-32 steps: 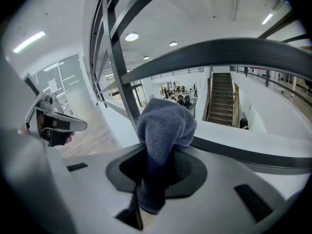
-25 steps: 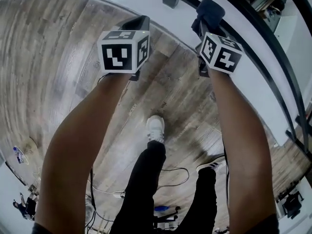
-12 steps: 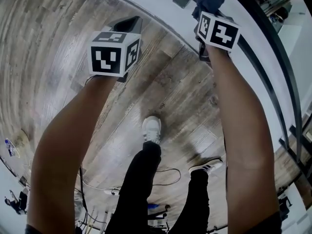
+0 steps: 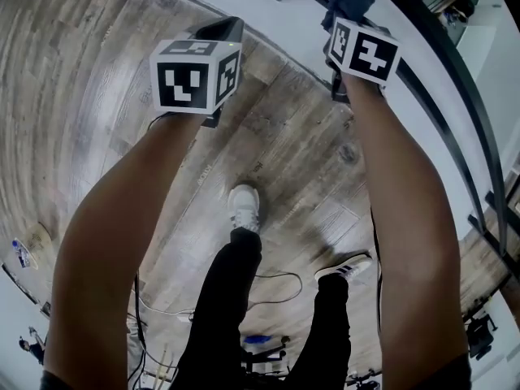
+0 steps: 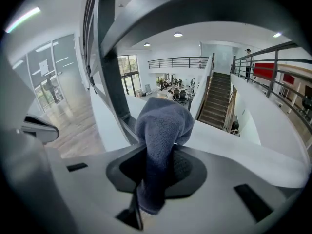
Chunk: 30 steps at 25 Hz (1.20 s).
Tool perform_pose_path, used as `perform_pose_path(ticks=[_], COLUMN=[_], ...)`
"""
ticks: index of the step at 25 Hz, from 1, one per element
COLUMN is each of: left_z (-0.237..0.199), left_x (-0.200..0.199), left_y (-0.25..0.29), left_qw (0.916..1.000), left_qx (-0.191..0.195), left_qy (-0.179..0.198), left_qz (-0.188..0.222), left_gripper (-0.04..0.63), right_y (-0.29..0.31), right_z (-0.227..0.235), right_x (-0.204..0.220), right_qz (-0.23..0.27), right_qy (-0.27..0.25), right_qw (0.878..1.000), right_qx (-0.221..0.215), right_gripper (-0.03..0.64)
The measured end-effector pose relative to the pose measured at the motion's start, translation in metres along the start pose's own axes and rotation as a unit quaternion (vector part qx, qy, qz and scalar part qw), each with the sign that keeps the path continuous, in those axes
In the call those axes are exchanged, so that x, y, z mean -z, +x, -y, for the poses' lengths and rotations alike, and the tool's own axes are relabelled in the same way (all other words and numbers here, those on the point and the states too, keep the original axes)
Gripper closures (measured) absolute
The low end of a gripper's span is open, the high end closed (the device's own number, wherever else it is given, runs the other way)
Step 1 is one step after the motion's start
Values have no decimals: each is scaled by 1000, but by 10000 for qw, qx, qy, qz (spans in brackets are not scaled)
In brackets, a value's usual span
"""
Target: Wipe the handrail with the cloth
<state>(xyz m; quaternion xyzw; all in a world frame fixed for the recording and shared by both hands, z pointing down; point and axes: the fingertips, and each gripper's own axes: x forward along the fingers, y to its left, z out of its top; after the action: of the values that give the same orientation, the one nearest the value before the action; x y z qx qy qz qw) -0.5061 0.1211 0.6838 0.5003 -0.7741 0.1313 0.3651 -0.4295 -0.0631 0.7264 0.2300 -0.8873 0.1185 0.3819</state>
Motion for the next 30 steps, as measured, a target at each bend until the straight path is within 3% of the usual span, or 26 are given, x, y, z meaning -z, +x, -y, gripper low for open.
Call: perform_pose_path(ticks=[17,30], left_z=[177,323], left_x=[16,44], left_y=[36,50], left_qw=[9971,9899], left_qx=[569,1039], left_qy=[453,874], left_qz=[-208,-408], left_gripper=[594,594], right_y=[-93,-170], right_z=[161,288], right_x=[91,168], right_qz=[-88,-119], right_qy=[472,947], right_qw=[9977,9913], right_qx=[471,910], right_gripper=[526,526])
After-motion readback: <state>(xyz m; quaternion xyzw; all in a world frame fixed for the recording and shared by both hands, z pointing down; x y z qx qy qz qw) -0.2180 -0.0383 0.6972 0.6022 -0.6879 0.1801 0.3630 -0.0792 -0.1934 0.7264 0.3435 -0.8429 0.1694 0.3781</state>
